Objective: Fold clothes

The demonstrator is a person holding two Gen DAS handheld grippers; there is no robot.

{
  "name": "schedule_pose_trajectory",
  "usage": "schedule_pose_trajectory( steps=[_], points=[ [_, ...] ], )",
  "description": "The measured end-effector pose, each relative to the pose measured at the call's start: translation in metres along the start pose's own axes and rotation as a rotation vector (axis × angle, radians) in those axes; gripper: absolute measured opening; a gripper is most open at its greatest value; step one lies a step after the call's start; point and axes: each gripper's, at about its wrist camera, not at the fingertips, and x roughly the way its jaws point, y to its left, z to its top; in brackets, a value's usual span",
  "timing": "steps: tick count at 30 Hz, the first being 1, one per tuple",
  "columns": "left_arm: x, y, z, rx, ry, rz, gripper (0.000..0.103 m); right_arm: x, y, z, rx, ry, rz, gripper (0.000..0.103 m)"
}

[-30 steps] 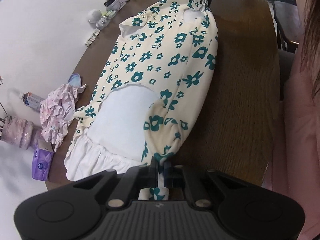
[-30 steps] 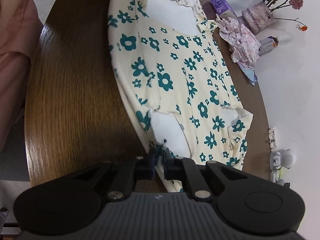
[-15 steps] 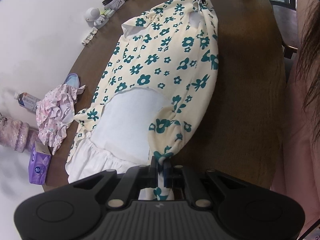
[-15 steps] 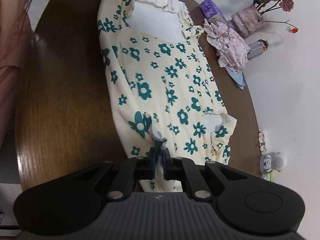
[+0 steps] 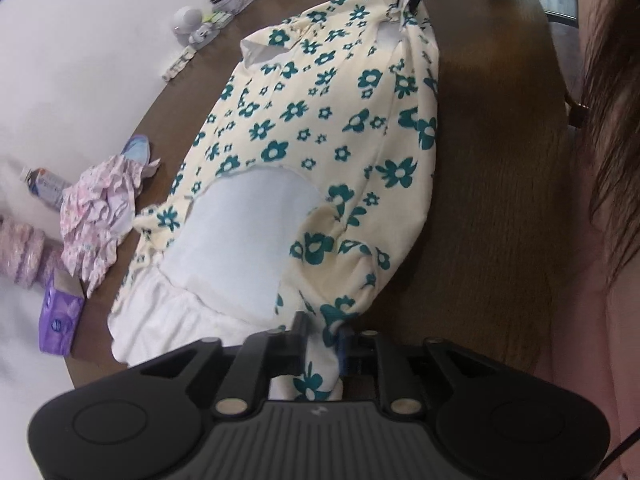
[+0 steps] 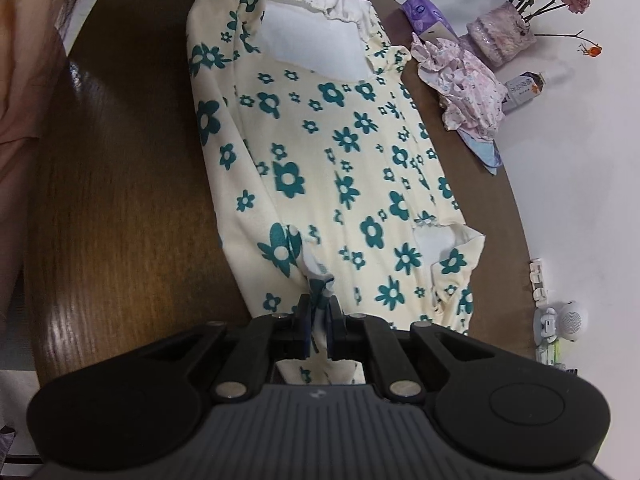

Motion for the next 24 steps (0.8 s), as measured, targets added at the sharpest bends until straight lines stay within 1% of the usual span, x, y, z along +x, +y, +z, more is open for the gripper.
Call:
schedule_pose_trajectory(
  steps=[1, 3, 6, 8, 10, 12, 15, 19, 22, 24],
  points=[
    [0.002, -0.004, -0.002, -0.018, -0.005, 0.010, 0.023, 0.000, 0.002, -0.001, 0.004, -0.001, 0.003, 0.006],
    [0.003, -0.011, -0.006, -0.059, -0.025, 0.039, 0.025, 0.002, 0.006, -0.003, 0.018, -0.003, 0.009, 0.006],
    [0.005, -0.018, -0.006, -0.111, -0.046, 0.120, 0.031, 0.002, 0.010, -0.007, 0.041, -0.010, 0.008, 0.007],
    [0.009, -0.023, -0.005, -0.106, -0.051, 0.183, 0.031, 0.001, 0.013, -0.010, 0.062, -0.019, 0.003, 0.009],
    [0.011, -0.028, -0.003, -0.094, -0.052, 0.219, 0.030, 0.000, 0.015, -0.014, 0.084, -0.028, 0.003, 0.012],
    [0.011, -0.031, -0.003, -0.089, -0.049, 0.237, 0.029, -0.002, 0.018, -0.018, 0.106, -0.035, -0.002, 0.027],
    [0.010, -0.032, -0.003, -0.094, -0.046, 0.247, 0.030, -0.005, 0.022, -0.024, 0.120, -0.040, 0.002, 0.036],
    [0.007, -0.033, -0.002, -0.110, -0.049, 0.266, 0.030, -0.003, 0.025, -0.024, 0.108, -0.050, -0.001, 0.043],
    [0.006, -0.035, -0.003, -0.116, -0.054, 0.273, 0.029, 0.002, 0.025, -0.021, 0.077, -0.051, -0.019, 0.044],
    [0.006, -0.037, -0.004, -0.118, -0.058, 0.271, 0.020, 0.006, 0.021, -0.018, 0.067, -0.050, -0.017, 0.044]
  ],
)
